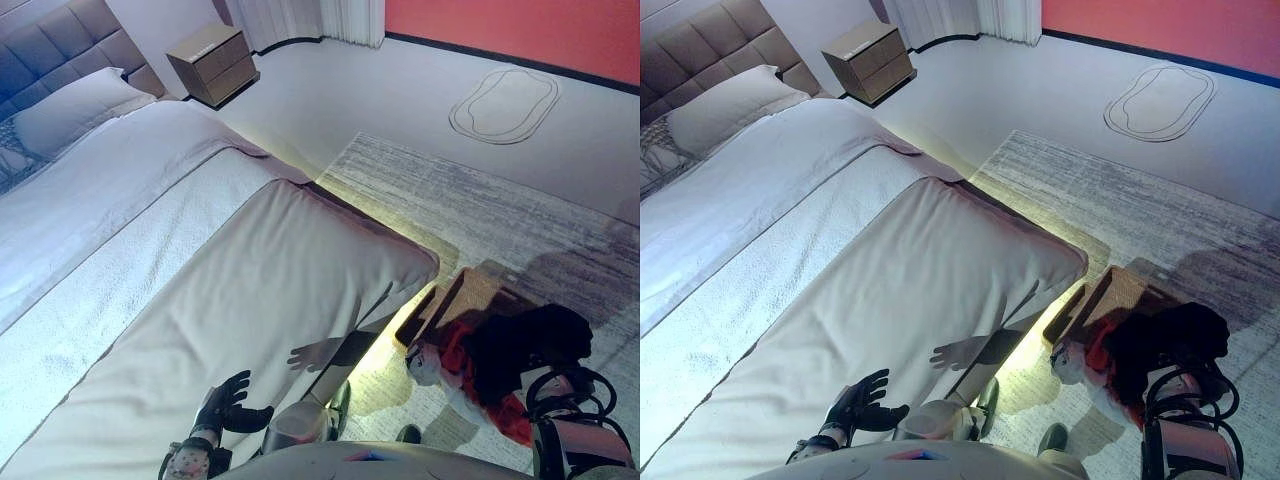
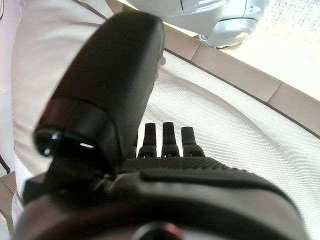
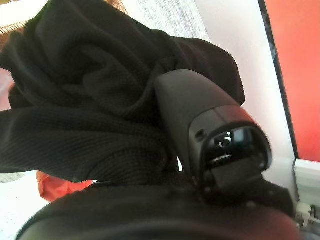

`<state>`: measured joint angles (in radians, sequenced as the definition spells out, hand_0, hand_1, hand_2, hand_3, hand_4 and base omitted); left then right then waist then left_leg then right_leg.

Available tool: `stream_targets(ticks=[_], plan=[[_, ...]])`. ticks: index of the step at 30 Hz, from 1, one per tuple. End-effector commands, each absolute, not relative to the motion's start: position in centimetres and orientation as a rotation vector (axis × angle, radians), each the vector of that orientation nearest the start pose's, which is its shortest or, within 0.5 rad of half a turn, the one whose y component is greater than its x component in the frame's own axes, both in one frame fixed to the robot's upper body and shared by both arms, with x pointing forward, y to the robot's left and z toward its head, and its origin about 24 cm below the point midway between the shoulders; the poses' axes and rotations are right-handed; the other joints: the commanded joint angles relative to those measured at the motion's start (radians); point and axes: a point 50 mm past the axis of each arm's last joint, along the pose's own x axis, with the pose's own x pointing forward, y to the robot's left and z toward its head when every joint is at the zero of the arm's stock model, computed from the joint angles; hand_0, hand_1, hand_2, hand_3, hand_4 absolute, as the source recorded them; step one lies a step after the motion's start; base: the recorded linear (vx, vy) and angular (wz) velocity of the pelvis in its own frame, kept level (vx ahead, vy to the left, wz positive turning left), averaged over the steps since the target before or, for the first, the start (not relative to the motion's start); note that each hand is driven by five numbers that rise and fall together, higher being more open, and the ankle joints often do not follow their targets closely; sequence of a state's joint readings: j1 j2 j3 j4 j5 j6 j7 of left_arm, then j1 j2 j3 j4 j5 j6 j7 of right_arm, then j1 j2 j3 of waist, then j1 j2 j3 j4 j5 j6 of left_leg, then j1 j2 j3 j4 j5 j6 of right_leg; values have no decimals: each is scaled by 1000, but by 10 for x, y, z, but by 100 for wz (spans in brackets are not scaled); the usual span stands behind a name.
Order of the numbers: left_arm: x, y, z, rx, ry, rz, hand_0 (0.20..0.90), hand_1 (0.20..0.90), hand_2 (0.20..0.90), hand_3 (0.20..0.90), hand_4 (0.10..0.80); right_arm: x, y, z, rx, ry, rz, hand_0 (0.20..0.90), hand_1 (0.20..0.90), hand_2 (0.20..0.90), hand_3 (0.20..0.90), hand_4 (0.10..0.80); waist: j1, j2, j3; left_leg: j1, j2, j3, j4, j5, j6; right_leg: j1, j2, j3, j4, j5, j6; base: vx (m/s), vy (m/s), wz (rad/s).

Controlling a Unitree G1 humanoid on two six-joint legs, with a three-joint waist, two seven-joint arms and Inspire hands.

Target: Pick up the clothes from the bed and place them into the basket

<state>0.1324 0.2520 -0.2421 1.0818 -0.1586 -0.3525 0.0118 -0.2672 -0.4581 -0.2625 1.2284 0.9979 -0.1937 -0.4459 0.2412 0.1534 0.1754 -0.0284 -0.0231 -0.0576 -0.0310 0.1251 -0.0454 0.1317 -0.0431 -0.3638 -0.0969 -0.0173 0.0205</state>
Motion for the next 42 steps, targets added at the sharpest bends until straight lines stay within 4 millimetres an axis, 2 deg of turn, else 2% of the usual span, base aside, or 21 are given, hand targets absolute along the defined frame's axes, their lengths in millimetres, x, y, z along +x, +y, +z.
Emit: stream_targets(ticks=[1,10,19,23,28,30,31,34,36,39,42], plan=[[109,226,-139,234,804,-9,900,900,900,900,800,202,-394,-21,435,292,-1203,900,900,900,900,800,4,-35,-34,-38,20,-13,1,-25,-71,19,-108,-54,80,-8,47,0,0,0],[109,231,-138,228,810,7,900,900,900,900,800,217,-382,-19,392,290,-1010,900,900,900,900,800,-5,-47,-36,-19,26,-5,-11,-31,-69,14,-104,-50,87,-15,44,0,0,0],[108,234,-138,228,816,17,900,900,900,900,800,217,-379,-24,395,325,-967,900,900,900,900,800,-9,-49,-33,-2,28,-3,-22,-35,-65,10,-103,-51,93,-18,43,0,0,0],[108,233,-139,226,816,16,900,900,900,900,800,211,-373,-35,420,364,-969,900,900,900,900,800,-14,-48,-34,7,29,1,-29,-36,-63,3,-104,-50,97,-18,45,0,0,0],[110,230,-138,238,808,-2,900,900,900,900,800,193,-359,-61,455,462,-983,900,900,900,900,800,-24,-58,-34,16,34,12,-36,-41,-59,1,-102,-45,95,-15,48,-15,-6,0],[112,228,-138,261,798,-29,900,900,900,900,800,174,-340,-86,443,575,-957,900,900,900,900,800,-35,-71,-34,23,42,23,-38,-48,-55,-1,-97,-35,93,-11,51,-42,-25,1],[112,228,-138,263,799,-29,900,900,900,900,800,173,-339,-88,442,581,-953,900,900,900,900,800,-35,-72,-34,24,42,24,-39,-48,-54,-1,-97,-34,93,-11,51,0,0,0],[114,227,-137,268,796,-42,900,900,900,900,800,151,-316,-111,425,700,-908,900,900,900,900,800,-53,-89,-38,37,50,44,-42,-56,-49,0,-90,-17,86,-5,55,-21,-13,-7],[117,224,-138,266,798,-51,900,900,900,900,800,130,-295,-130,391,821,-830,900,900,900,900,800,-75,-105,-43,52,58,65,-46,-64,-42,0,-82,5,83,-2,57,-39,2,-22],[119,222,-138,266,803,-55,900,900,900,900,800,122,-286,-136,348,881,-772,900,900,900,900,800,-87,-112,-45,60,63,77,-48,-68,-39,0,-79,18,82,-1,58,-31,14,-15],[123,219,-140,262,821,-62,900,900,900,900,800,98,-266,-151,292,1013,-664,900,900,900,900,800,-127,-131,-56,79,72,110,-55,-78,-30,-5,-66,60,78,4,62,-53,43,-24]])
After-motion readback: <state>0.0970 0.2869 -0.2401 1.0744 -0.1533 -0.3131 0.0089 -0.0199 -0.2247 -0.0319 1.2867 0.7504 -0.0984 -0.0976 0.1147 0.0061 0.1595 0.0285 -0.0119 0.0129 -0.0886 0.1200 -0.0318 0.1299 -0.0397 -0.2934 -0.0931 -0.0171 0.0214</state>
